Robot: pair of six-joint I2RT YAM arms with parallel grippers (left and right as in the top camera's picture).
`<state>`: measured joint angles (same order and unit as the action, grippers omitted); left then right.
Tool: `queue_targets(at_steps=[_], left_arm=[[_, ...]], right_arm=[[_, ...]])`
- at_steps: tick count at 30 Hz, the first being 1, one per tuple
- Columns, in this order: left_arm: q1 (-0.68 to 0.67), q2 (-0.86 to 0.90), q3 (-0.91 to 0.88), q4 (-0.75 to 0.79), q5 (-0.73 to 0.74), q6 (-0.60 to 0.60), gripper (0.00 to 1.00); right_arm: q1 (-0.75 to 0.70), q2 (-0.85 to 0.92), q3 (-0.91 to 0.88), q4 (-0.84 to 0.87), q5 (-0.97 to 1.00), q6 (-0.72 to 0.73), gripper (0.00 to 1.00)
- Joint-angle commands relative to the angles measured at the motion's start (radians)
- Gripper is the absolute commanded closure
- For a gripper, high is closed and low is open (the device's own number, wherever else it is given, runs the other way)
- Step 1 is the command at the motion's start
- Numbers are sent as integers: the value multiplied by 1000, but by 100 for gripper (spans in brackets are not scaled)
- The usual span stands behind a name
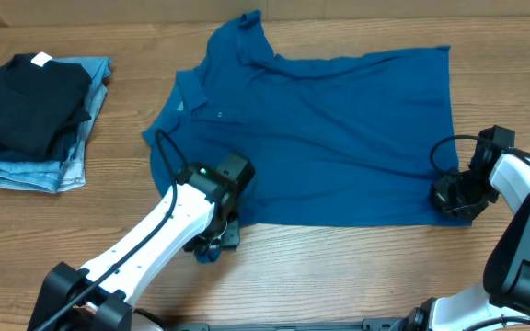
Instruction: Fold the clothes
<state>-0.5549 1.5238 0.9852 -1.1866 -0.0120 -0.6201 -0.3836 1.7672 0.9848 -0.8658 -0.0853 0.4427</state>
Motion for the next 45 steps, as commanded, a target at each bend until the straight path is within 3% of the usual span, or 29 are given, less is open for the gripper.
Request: queue_targets(at_steps=[1,2,4,6,11,12,15,17,19,28,36,41,42,45], left_arm=[[-1,-6,-87,86,-11,-40,44],[-1,-6,-96,97,-27,-45,42],[-1,-6,-121,116,-113,-80,28],[-1,-6,-143,156,-152,-80,23],[2,-6,-192,243,-177,-80,25],[5,-6,-202,252,-179,-80,27],[26,-6,-245,283,-179,-103,47],[50,-6,-246,271,-181,-103,76],[84,-7,-239,254,-179,-106,96],[208,-31,-92,-104,-98,-133,96],[210,-31,-109,-145,-42,-132,76],[210,-31,-138,-172,6,-120,24],[210,-31,-138,-180,6,-120,18],[211,-31,-133,-200,13,-120,13]], right_arm=[[15,42,-17,25,6,-2,91],[15,42,-17,24,6,-2,91],[16,42,-17,23,5,-2,91],[16,42,-17,20,5,-5,91],[15,42,-17,10,6,-5,91],[16,42,-17,8,6,-5,91],[15,42,-17,1,19,-5,91],[15,42,-17,-2,25,-5,91],[15,42,-17,-3,33,-4,91],[15,42,-17,-11,51,-4,91],[15,42,-17,-15,60,-4,90],[15,42,-17,-15,62,-4,90],[15,42,-17,-15,62,-4,90],[15,42,-17,-15,62,-4,90]])
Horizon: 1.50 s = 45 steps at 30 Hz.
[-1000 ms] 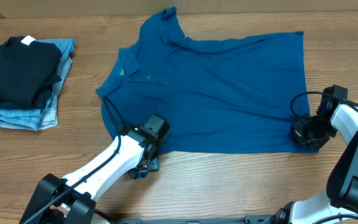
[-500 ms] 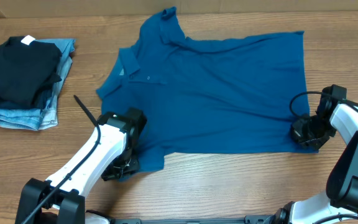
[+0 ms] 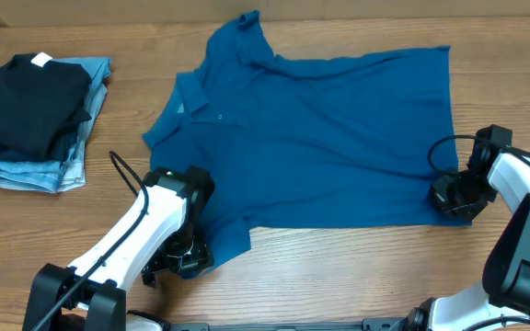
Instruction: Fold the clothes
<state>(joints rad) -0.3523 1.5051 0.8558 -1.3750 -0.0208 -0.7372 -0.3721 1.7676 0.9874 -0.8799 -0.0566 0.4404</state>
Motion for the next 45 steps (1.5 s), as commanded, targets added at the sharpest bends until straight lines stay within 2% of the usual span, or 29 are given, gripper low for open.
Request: queue_targets(at_steps=[1,2,3,4,5,6,11,14,18,21,25,38,45], left_arm=[[8,-13,5,-12,19,-3,13],[8,-13,22,-3,21,-3,14],[7,-13,39,10,22,-3,21],[5,-13,55,29,22,1,32],[3,-13,68,69,22,25,58],[3,-13,72,136,24,43,96],[-12,-7,67,327,101,224,96],[-82,-2,46,441,92,287,96],[-161,-2,44,491,100,341,96],[-226,1,43,496,78,348,96],[-267,11,40,508,-20,311,96],[-270,11,-107,608,24,315,96],[-270,11,-174,721,22,398,96]], right_arm=[[4,41,-20,-1,33,-2,90],[4,41,-20,0,33,-2,90],[4,41,-20,0,33,-2,90],[4,41,-20,0,33,-2,90],[4,41,-20,0,33,-2,90],[4,41,-20,1,33,-2,90],[4,41,-20,2,34,-2,90],[4,41,-20,8,34,-2,90],[4,41,-20,7,38,-2,90],[4,41,-20,7,37,-2,91],[4,41,-20,5,37,-2,91],[4,41,-20,3,37,-2,90],[4,41,-20,3,37,-2,91]])
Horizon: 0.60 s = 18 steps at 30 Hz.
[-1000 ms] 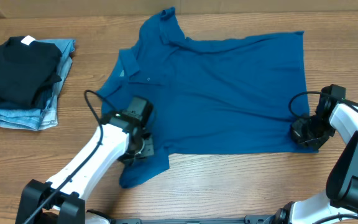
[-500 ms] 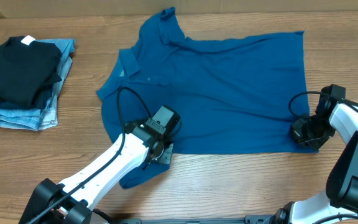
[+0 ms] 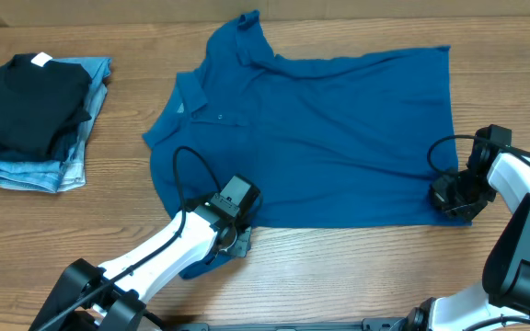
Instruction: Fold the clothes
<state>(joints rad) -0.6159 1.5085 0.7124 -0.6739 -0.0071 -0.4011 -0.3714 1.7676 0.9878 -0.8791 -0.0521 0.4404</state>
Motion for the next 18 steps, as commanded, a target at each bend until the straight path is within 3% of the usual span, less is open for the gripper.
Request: queue_targets(at_steps=[1,4,9,14,18], left_arm=[[-7,8,-36,21,8,65,96],[-7,8,-37,21,31,96,96],[-7,8,-37,-47,286,137,96],[-7,8,-36,-127,440,136,96],[-7,8,-36,-208,445,155,96]], right_arm=[[3,41,-20,2,32,-2,90],[3,41,-20,3,33,-2,90],[3,41,-20,6,33,-2,90],[3,41,-20,6,33,-2,90],[3,41,-20,6,33,-2,90]])
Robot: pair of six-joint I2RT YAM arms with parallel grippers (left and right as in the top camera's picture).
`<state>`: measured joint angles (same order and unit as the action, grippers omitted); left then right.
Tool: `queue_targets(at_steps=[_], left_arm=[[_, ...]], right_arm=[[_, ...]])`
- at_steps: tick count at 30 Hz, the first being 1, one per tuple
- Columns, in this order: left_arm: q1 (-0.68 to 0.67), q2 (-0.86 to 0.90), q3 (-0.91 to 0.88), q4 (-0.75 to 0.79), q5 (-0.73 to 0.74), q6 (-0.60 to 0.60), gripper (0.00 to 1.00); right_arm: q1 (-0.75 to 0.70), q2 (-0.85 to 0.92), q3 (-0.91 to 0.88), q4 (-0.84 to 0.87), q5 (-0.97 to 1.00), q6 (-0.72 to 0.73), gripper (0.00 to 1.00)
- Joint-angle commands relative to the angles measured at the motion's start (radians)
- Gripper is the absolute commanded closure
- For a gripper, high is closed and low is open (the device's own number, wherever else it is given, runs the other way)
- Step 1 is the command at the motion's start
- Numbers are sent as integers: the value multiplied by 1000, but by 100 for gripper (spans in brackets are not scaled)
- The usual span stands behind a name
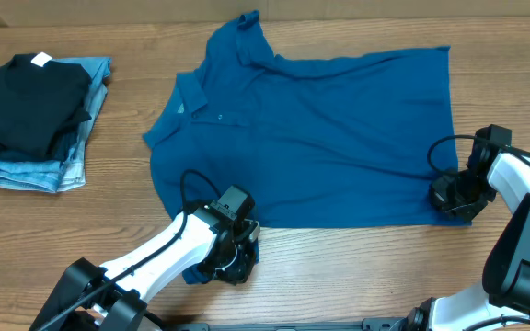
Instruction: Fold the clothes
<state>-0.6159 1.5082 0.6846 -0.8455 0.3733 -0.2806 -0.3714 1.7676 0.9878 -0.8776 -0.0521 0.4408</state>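
A blue polo shirt (320, 138) lies spread on the table, collar to the left and hem to the right. Its near sleeve (191, 272) sticks out past the shirt's front edge. My left gripper (233, 263) sits low on that sleeve, pointing down. Its body hides the fingers, so their state does not show. My right gripper (453, 199) rests at the hem's near right corner and looks closed on the cloth there.
A folded stack with a black garment (28, 101) on top of jeans (26, 170) lies at the far left. The table's front edge runs just below my left arm. Bare wood shows left of the shirt and along the front.
My left gripper has shifted a little toward the front edge, from the sleeve's root onto the sleeve itself. The sleeve tip still pokes out to its left. The right arm has not moved.
At first my left gripper was at the shirt's near left edge with the sleeve bunched under it. Then it stood further left and the sleeve was drawn out flat. Later it was back at the sleeve's root, and now sits on the sleeve. The right gripper stayed at the hem corner.
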Motion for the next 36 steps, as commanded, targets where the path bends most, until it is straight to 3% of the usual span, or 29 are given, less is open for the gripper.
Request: queue_targets(at_steps=[1,4,8,12,13,16,21,26,31,36], left_arm=[[-7,8,-7,-51,65,35,96],[-7,8,44,-116,52,35,96],[-7,7,257,-180,-87,34,96],[30,7,512,-167,-265,-26,94],[53,8,587,-162,-338,-51,93],[138,8,724,-116,-381,-35,92],[257,8,773,38,-381,-26,92],[269,75,772,158,-384,31,91],[269,208,772,203,-384,35,92],[270,292,772,216,-385,61,93]], right_arm=[[3,41,-20,5,33,-2,90],[3,41,-20,5,32,-2,90],[3,41,-20,4,32,-2,90],[3,41,-20,3,32,-2,90],[3,41,-20,-3,32,-2,95],[3,39,-3,-30,32,-2,96],[19,-16,122,-158,5,2,96],[43,-92,212,-269,-2,1,94],[53,-105,206,-178,-66,-99,96],[58,-105,171,-103,-74,-109,96]])
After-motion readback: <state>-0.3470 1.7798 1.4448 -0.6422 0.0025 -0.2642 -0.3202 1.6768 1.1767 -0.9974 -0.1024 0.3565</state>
